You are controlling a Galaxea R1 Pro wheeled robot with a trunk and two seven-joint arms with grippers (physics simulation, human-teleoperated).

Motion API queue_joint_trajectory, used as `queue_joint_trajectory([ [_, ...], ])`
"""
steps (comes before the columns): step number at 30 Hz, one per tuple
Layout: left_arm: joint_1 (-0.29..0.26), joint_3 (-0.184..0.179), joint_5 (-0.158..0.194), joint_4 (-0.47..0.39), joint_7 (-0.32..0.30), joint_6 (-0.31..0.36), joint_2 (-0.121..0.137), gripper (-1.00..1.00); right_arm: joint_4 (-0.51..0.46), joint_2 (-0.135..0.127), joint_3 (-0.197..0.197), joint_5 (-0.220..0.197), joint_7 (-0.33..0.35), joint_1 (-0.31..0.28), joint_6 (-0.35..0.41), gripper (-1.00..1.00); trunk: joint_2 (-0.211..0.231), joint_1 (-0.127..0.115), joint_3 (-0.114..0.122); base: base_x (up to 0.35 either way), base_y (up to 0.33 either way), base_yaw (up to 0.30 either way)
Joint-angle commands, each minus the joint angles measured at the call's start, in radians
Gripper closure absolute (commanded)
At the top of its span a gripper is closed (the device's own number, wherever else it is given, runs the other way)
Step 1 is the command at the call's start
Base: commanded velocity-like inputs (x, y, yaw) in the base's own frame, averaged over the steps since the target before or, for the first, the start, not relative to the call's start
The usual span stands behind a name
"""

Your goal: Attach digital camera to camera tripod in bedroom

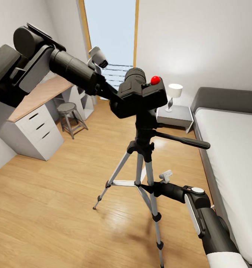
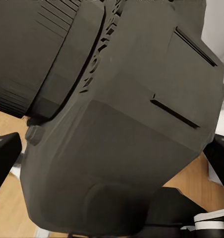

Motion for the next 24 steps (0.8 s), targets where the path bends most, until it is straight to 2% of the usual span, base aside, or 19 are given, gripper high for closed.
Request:
queue_joint_trajectory([
  [1,-0.01,-0.003,0.002,0.0,-0.002,0.008,-0.001,1.0,-0.001,0.0,-0.002,0.066,0.007,-0.001,-0.007,1.0,-0.002,0.001,-0.002,0.0,0.0,0.0],
  [15,-0.024,0.0,-0.005,0.038,0.002,0.008,-0.008,1.0,-0.001,0.0,-0.002,0.066,0.007,-0.001,-0.007,1.0,-0.002,0.001,-0.002,0.0,0.0,0.0],
  [24,-0.025,0.0,-0.005,0.049,0.003,0.008,-0.034,1.0,-0.001,0.0,-0.002,0.066,0.007,-0.001,-0.007,1.0,-0.002,0.001,-0.002,0.0,0.0,0.0],
])
